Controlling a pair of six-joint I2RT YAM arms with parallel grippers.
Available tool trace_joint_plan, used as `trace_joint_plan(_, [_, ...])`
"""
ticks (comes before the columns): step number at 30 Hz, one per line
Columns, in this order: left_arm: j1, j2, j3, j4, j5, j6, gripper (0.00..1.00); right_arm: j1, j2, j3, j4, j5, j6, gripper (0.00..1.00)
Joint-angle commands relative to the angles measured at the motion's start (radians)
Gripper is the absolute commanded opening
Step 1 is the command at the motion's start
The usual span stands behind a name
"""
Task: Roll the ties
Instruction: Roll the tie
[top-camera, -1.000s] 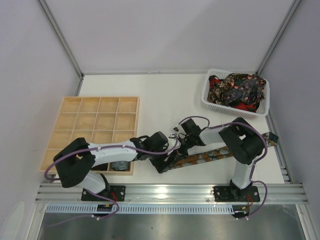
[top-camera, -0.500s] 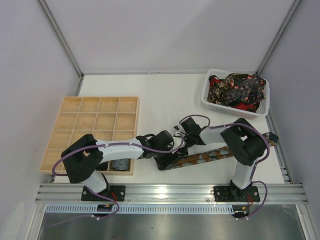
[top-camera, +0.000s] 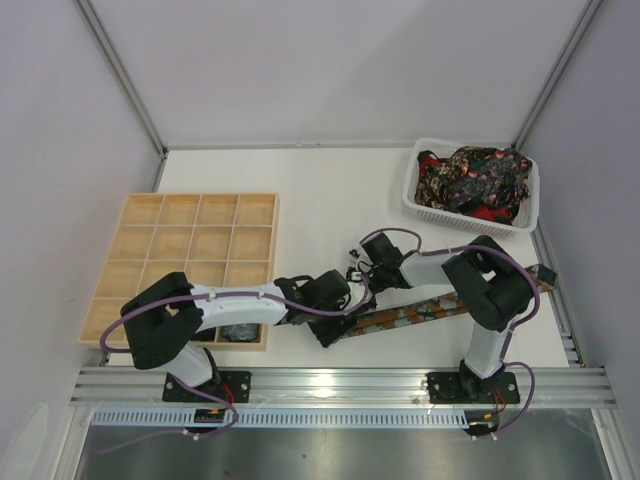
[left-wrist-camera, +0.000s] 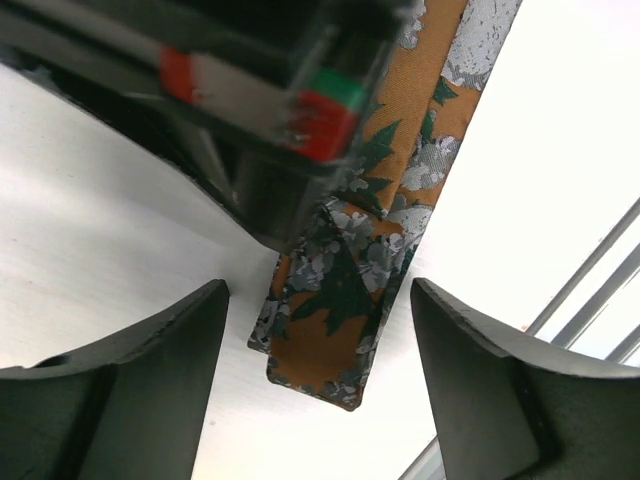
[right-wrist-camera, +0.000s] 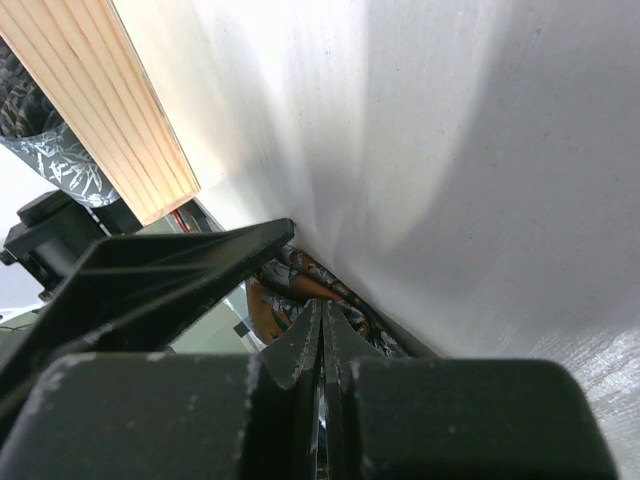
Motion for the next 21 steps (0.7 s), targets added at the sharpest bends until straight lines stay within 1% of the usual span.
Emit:
trace_joint_plan(1, [-0.041, 0.029, 0.000, -0.043, -0.051, -0.048, 0.74, -0.004, -0.032, -0.012, 0.038, 0.008, 0.022, 0.03])
trace_joint_plan(3, [-0.051, 0.044, 0.005, -0.040, -0.053, -0.060, 0.72, -0.004, -0.038, -0.016, 0.043, 0.008, 0.031, 0.03])
trace_joint_plan(5, [-0.068, 0.067, 0.014, -0.043, -0.094, -0.072, 0.71, -0.002, -0.047, -0.021, 0.042, 0.011, 0.034, 0.03])
trace_joint_plan(10, [-0.090, 0.089, 0.022, -0.042, -0.126, -0.086, 0.62, -0.001, -0.079, -0.033, 0.043, 0.003, 0.057, 0.03])
trace_joint_plan(13, [-0.094, 0.087, 0.020, -0.034, -0.139, -0.094, 0.59, 0.002, -0.105, -0.032, 0.031, 0.000, 0.075, 0.03])
trace_joint_plan(17, [-0.101, 0.096, 0.023, -0.033, -0.148, -0.097, 0.56, 0.014, -0.140, -0.021, 0.006, 0.005, 0.084, 0.03])
trace_joint_plan(21, [-0.102, 0.098, 0.020, -0.027, -0.154, -0.102, 0.53, 0.036, -0.136, -0.027, 0.003, 0.003, 0.089, 0.03])
